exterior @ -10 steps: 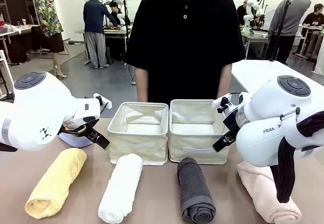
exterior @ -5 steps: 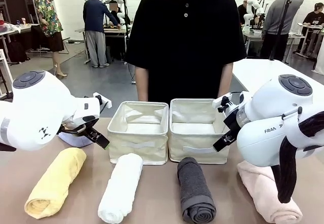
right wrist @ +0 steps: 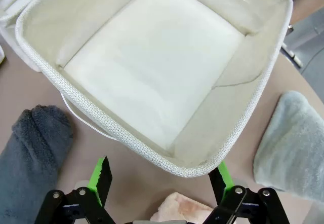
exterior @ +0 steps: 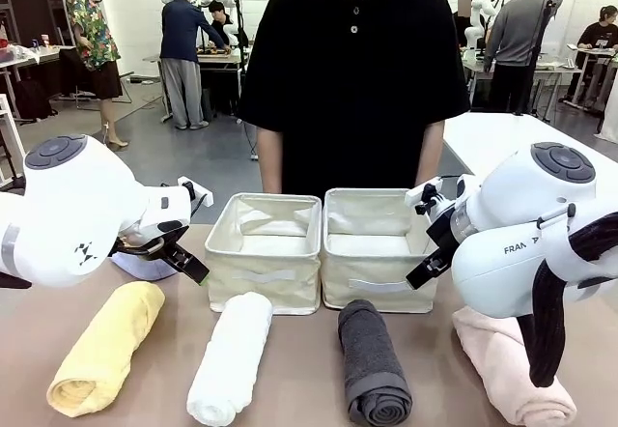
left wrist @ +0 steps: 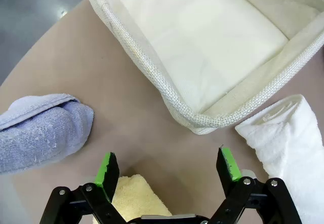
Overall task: Sort the towels based on their folding style.
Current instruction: Pick up one triangle-folded towel and place it in the left Fabric basket.
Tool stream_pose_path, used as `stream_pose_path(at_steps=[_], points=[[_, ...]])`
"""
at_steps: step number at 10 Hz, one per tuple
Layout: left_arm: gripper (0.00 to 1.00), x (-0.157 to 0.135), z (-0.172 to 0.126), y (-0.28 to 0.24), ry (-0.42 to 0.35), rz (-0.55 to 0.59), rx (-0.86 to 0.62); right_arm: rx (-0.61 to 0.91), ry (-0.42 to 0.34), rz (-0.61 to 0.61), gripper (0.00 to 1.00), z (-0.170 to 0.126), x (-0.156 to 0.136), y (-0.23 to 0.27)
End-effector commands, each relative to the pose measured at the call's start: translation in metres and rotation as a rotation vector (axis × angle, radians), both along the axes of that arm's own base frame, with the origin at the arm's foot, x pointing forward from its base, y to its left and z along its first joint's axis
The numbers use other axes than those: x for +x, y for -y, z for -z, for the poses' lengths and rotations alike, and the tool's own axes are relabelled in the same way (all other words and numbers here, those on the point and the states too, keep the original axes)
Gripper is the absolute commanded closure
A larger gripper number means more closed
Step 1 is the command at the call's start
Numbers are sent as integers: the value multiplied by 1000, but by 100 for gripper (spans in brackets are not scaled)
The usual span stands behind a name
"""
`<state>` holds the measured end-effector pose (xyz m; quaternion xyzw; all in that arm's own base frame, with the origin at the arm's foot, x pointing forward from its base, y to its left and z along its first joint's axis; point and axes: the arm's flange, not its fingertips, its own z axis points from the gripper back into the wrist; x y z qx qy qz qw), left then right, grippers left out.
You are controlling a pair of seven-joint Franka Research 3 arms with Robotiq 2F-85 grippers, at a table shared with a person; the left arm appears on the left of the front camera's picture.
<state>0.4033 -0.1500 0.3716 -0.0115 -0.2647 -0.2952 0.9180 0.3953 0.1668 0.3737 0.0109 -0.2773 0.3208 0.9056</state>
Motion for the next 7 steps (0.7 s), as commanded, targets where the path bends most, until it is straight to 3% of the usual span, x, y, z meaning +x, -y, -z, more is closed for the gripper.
stream_pose_path(at_steps=[1,7], points=[[0,0,0,0,0,0,0,0,0,0,0,0,0,0],[0,0,0,0,0,0,0,0,0,0,0,0,0,0]])
